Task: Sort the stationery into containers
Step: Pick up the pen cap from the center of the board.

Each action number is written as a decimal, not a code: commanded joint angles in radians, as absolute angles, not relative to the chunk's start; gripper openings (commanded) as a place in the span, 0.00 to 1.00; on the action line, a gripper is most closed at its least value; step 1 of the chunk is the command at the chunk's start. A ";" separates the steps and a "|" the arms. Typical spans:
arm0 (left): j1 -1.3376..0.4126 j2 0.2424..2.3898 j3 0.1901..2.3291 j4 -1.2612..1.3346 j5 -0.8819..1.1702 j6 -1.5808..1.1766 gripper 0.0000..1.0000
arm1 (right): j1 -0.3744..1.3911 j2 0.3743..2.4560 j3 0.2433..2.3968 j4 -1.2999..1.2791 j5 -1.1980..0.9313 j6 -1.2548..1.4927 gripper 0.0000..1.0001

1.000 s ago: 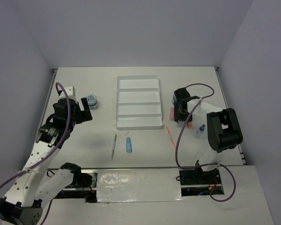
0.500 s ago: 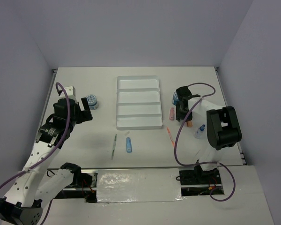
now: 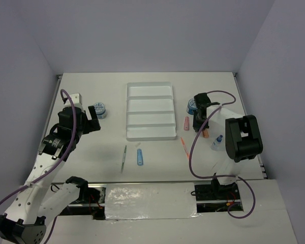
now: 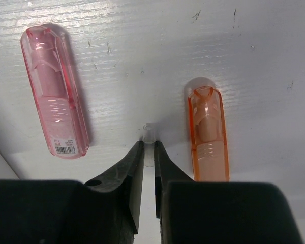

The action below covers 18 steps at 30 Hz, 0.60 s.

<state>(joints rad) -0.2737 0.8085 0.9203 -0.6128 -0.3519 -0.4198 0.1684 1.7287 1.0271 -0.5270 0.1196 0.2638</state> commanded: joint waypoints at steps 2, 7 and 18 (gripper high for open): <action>-0.278 0.792 0.933 -0.594 -0.339 -0.414 0.99 | 0.163 1.726 1.000 -0.496 0.074 0.273 0.00; -0.279 0.788 0.934 -0.641 -0.253 -0.478 0.99 | 0.167 1.617 0.960 -0.453 0.038 0.307 0.00; -0.655 1.104 0.818 -0.632 -0.278 -0.773 0.99 | 0.371 1.238 1.043 -0.546 0.138 0.339 0.00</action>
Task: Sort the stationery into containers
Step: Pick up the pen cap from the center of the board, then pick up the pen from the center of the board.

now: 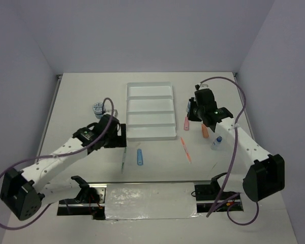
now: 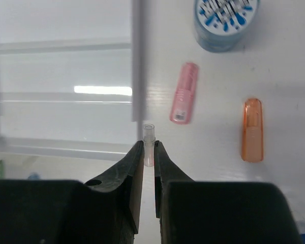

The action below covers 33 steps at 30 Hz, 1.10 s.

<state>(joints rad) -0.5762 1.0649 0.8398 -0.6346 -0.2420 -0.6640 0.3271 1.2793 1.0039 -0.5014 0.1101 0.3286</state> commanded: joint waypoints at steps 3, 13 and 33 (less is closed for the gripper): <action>-0.719 1.170 0.744 -0.600 -0.298 -0.815 0.99 | 0.442 1.177 1.045 -0.558 0.146 0.347 0.00; -0.761 1.328 0.627 -0.422 -0.230 -0.819 0.81 | 0.549 1.080 1.014 -0.494 0.091 0.318 0.00; -0.792 1.405 0.572 -0.420 -0.250 -0.850 0.09 | 0.558 1.060 0.976 -0.443 0.065 0.302 0.00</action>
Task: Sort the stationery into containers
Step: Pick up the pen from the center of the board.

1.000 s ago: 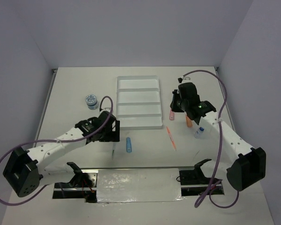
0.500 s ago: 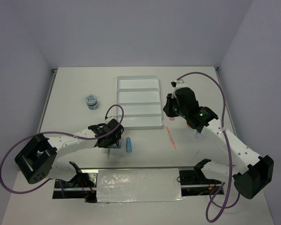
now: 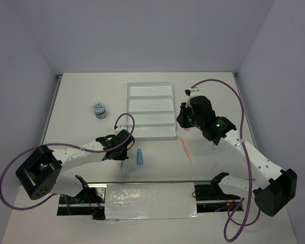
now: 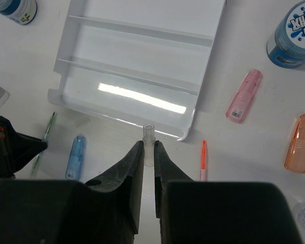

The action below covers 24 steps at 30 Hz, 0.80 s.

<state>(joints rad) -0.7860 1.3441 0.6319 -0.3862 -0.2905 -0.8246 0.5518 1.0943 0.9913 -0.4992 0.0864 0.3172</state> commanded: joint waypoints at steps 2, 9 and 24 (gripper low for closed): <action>-0.793 1.422 0.575 -0.428 -0.255 -0.853 0.00 | 0.557 1.042 0.953 -0.408 0.051 0.304 0.00; -0.845 1.209 0.701 -0.586 -0.403 -0.876 0.00 | 0.557 0.953 0.861 -0.197 -0.028 0.392 0.00; -0.854 0.744 0.628 -0.013 -0.070 -0.765 0.00 | 0.601 0.888 0.712 0.498 -0.065 0.719 0.00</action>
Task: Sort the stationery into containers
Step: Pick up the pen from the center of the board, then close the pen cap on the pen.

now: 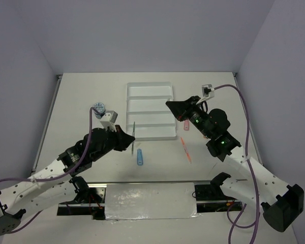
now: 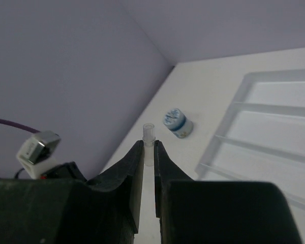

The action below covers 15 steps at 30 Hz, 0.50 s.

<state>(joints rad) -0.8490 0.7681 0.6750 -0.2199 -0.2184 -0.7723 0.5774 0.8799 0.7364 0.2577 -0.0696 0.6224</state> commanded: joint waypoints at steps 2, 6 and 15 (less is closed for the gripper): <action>-0.854 0.720 0.594 0.083 -0.020 -0.775 0.00 | 0.623 0.916 0.709 0.551 -0.043 0.739 0.00; -0.854 0.707 0.574 0.146 0.021 -0.764 0.00 | 0.666 0.976 0.729 0.587 -0.067 0.747 0.00; -0.854 0.721 0.578 0.178 0.060 -0.749 0.00 | 0.761 1.052 0.750 0.575 -0.124 0.698 0.00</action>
